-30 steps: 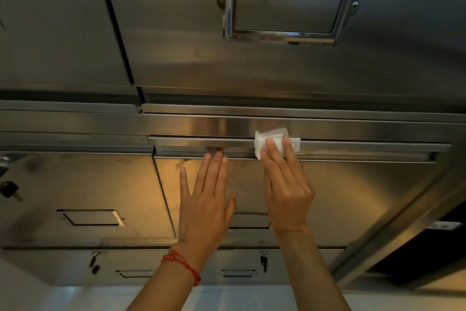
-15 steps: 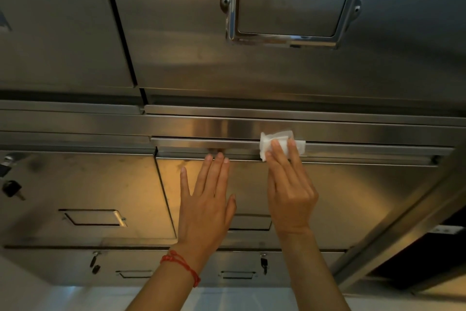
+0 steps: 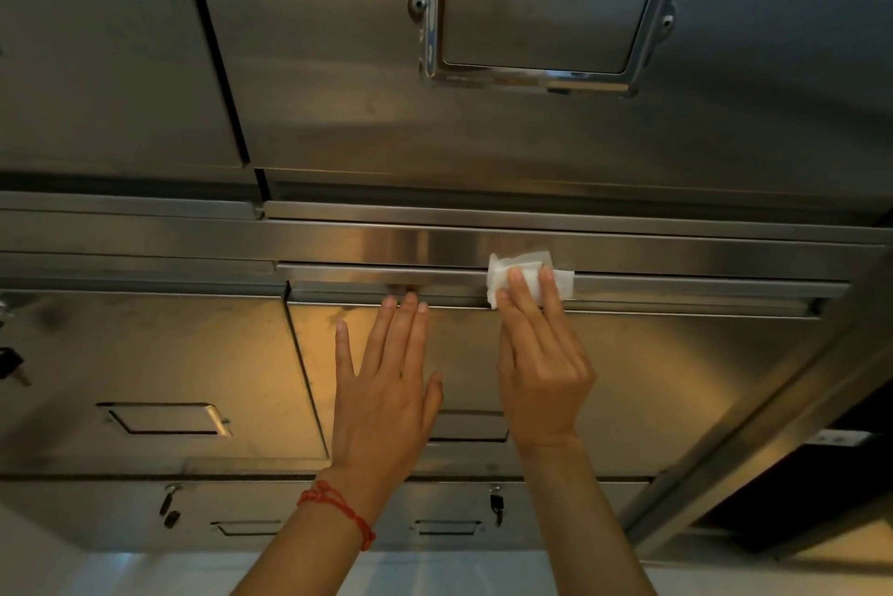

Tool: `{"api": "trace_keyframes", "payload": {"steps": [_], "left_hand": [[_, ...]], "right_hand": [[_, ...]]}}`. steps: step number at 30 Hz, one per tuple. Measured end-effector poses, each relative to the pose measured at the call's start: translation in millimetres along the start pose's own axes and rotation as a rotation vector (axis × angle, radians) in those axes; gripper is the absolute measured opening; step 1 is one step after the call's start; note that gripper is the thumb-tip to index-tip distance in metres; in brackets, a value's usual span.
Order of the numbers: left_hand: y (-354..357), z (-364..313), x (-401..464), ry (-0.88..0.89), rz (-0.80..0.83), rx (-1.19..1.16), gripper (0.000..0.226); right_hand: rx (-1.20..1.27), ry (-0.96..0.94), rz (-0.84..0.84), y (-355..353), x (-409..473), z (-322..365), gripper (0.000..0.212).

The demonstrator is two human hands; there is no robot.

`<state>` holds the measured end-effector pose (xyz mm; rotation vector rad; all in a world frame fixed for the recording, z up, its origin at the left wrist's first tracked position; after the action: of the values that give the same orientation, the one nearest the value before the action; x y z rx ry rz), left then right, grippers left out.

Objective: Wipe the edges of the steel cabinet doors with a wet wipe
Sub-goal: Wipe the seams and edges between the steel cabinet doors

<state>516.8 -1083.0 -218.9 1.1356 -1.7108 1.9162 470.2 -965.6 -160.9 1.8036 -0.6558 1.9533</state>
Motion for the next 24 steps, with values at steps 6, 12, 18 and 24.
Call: {"api": "trace_keyframes", "payload": {"steps": [6,12,18,24], "left_hand": [[-2,-2,1,-0.014,-0.018,-0.008,0.059],[-5,-1,1,-0.011,-0.016,0.009,0.059],[-3,-3,1,-0.02,-0.021,0.002,0.06],[-5,-2,0,-0.016,-0.034,0.002,0.06]], "right_hand": [[0.042,-0.098,0.022,3,3,14,0.017],[-0.024,-0.005,0.002,-3,1,-5,0.017],[0.046,-0.121,0.022,2,5,12,0.016],[-0.053,-0.013,0.011,-7,-2,-21,0.019]]}}
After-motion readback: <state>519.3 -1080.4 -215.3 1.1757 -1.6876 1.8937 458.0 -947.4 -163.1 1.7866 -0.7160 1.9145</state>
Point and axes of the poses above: each hand's wrist, its own x-axis towards the middle knuckle, its own y-axis out of the palm, z = x × y, the point moved 10 cm from there along x, towards the middle knuckle, and after that the axes turned 12 degrees about -z, right-handed, at the moved point
